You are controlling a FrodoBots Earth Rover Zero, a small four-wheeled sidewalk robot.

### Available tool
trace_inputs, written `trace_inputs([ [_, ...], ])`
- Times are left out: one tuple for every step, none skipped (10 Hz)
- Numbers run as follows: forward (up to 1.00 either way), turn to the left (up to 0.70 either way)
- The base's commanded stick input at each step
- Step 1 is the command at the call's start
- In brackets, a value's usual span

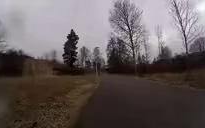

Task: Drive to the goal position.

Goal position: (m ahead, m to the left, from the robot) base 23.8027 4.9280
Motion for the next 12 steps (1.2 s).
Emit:
trace_inputs([
  [0.7, -0.34],
  [0.7, 0.0],
  [0.7, 0.0],
  [0.7, 0.0],
  [0.7, 0.0],
  [0.7, 0.0],
  [0.7, 0.0],
  [0.7, 0.0],
  [0.7, 0.0],
  [0.7, 0.0],
  [0.7, 0.0],
  [0.7, 0.0],
])
